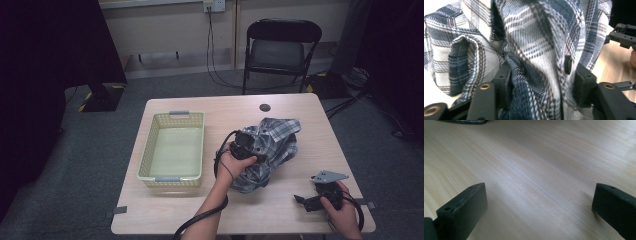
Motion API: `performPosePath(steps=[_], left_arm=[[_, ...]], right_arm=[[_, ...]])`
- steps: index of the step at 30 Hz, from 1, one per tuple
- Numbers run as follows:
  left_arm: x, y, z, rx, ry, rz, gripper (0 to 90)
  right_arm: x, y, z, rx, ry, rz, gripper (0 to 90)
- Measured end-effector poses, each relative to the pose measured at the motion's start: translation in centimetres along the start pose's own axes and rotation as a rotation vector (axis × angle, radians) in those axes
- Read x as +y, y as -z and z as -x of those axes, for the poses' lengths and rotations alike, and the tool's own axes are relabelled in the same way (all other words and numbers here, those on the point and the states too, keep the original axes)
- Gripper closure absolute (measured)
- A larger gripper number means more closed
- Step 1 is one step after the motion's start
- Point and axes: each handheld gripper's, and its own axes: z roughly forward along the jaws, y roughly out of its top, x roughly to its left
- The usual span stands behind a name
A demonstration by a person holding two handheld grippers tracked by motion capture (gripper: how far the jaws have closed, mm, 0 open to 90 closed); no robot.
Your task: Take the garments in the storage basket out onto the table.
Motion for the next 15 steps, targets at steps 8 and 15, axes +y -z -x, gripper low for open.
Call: performPosePath(steps=[8,15], left_arm=[[-0.12,0.06,0.11,-0.019,0.002,0.002,35.3],[-0.15,-0.11,0.35,-0.031,0.004,-0.009,29.9]], right_arm=[[0.00,0.00,0.00,0.000,0.000,0.000,0.0],[0.00,0.00,0.00,0.000,0.000,0.000,0.0]])
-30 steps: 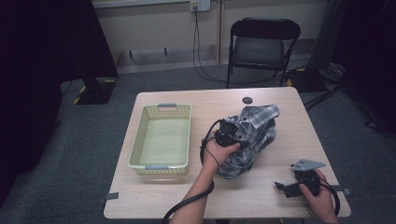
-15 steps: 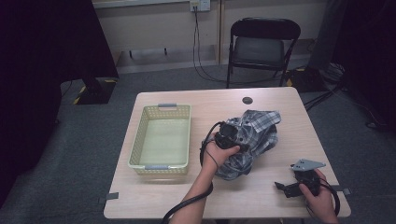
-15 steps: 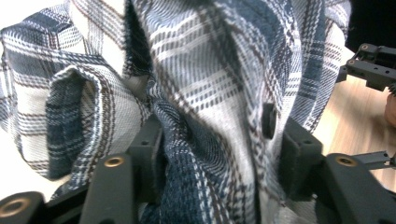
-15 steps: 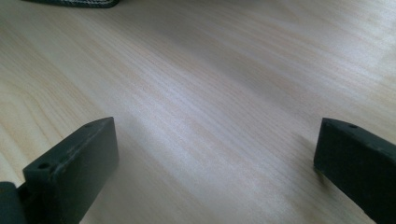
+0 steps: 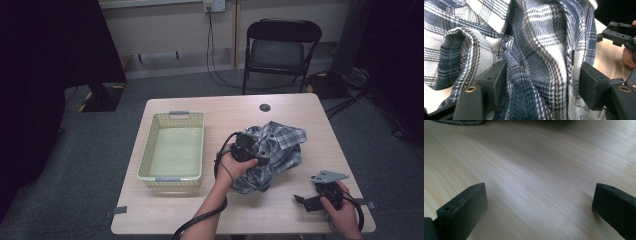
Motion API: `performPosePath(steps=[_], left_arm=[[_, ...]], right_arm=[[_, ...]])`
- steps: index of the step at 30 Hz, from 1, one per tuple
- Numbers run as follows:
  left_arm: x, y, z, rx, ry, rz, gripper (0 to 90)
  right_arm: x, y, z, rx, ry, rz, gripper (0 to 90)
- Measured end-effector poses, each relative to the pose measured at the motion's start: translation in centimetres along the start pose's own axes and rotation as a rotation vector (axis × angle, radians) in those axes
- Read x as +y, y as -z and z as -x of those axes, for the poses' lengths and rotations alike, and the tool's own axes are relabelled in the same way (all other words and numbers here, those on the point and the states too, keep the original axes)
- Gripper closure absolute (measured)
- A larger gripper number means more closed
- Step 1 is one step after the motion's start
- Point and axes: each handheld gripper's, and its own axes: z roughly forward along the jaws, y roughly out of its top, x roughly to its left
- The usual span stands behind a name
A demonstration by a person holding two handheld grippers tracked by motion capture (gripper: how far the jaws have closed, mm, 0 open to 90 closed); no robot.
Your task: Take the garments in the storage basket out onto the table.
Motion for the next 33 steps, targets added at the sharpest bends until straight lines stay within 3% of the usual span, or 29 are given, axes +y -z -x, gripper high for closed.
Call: performPosePath(steps=[11,22,33], left_arm=[[0.1,-0.1,0.2,-0.012,0.016,-0.008,14.8],[0.0,0.3,0.3,-0.028,0.019,0.006,8.1],[0.3,1.8,0.7,-0.042,0.002,0.019,5.9]], right_arm=[[0.0,0.0,0.0,0.000,0.000,0.000,0.0],[0.0,0.0,0.0,0.000,-0.001,0.000,0.0],[0.0,0.0,0.0,0.000,0.000,0.000,0.0]])
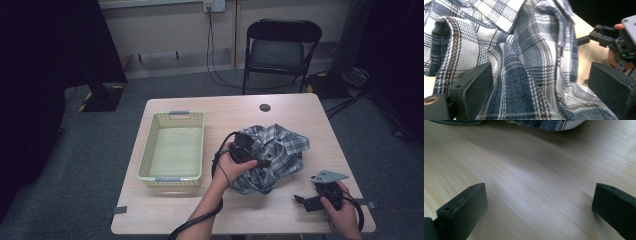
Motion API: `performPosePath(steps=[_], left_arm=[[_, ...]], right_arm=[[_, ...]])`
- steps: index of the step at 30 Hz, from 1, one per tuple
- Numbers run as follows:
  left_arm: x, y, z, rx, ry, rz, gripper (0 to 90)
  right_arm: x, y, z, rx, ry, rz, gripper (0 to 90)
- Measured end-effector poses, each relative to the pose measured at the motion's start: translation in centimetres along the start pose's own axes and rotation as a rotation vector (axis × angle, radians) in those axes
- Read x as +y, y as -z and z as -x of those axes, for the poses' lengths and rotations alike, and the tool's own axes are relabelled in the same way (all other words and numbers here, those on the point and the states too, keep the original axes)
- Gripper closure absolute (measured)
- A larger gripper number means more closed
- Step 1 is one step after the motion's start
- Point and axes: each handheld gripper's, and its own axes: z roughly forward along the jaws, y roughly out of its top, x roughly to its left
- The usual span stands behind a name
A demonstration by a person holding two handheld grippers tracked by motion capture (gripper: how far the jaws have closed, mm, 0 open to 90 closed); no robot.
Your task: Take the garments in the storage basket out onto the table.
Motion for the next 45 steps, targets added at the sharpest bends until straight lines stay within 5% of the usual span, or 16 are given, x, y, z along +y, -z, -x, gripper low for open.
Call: performPosePath(steps=[15,45], left_arm=[[0.0,1.5,1.1,-0.026,-0.052,0.019,2.2],[-2.3,5.4,0.7,0.001,-0.068,0.036,2.2]], right_arm=[[0.0,0.0,0.0,0.000,0.000,0.000,0.0],[0.0,0.0,0.0,0.000,0.000,0.000,0.0]])
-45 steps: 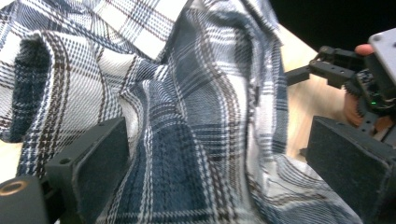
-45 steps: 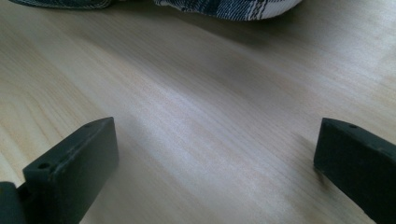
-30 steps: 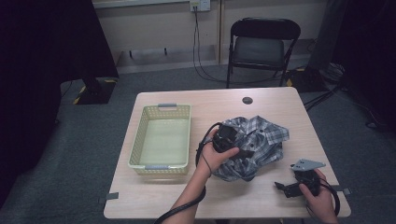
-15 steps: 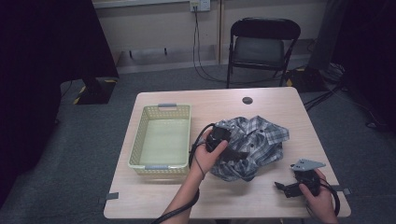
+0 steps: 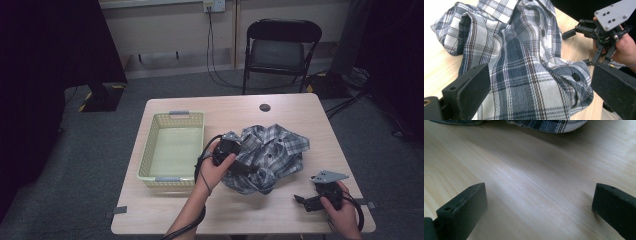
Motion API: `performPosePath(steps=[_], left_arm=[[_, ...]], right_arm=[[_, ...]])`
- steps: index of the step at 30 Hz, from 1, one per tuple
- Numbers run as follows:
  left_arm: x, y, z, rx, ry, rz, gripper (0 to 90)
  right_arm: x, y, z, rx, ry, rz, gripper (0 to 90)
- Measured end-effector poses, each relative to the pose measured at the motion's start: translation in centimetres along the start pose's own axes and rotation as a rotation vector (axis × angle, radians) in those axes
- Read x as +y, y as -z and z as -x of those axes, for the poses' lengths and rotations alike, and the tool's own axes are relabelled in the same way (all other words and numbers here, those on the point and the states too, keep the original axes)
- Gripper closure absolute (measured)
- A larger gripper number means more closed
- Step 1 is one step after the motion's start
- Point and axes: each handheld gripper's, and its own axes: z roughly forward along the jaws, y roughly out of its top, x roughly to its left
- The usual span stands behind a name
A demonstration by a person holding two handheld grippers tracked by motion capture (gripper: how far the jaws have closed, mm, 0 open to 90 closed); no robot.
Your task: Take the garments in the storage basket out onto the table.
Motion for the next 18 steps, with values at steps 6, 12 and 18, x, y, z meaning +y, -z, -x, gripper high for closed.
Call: performPosePath(steps=[6,12,18], left_arm=[[-0.4,0.4,0.0,-0.007,-0.011,-0.004,2.2],[-0.9,0.8,0.0,-0.007,-0.022,-0.003,2.2],[-1.5,1.3,-0.1,-0.007,-0.021,-0.002,2.2]], right_arm=[[0.0,0.0,0.0,0.000,0.000,0.000,0.0],[0.0,0.0,0.0,0.000,0.000,0.000,0.0],[0.0,0.0,0.0,0.000,0.000,0.000,0.0]])
